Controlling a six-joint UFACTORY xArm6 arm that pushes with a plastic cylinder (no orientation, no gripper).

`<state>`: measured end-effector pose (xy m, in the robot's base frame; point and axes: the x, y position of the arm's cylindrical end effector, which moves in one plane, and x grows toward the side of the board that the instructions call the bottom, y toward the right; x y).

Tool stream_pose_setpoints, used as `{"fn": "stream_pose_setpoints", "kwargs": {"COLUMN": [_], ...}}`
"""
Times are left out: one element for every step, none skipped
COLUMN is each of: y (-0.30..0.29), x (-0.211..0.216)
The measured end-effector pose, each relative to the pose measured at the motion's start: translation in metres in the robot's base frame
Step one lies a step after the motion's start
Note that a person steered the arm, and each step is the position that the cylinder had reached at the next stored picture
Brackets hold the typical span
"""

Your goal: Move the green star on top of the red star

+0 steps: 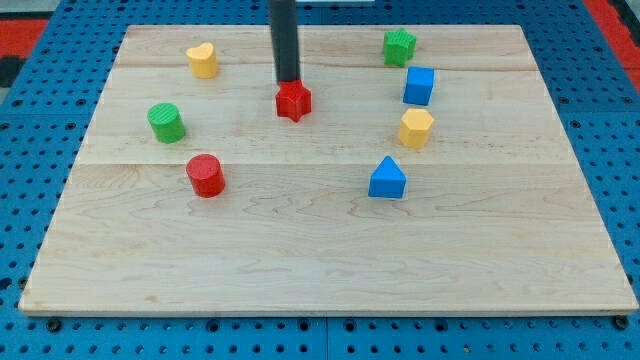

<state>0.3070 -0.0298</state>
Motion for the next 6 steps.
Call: {"fn": "stream_pose_setpoints", "kwargs": {"y": [0.043, 0.063, 0.073, 0.111, 0.165, 0.169], "x": [-0.009, -0.044, -0.094, -0.115, -0.08, -0.032]}}
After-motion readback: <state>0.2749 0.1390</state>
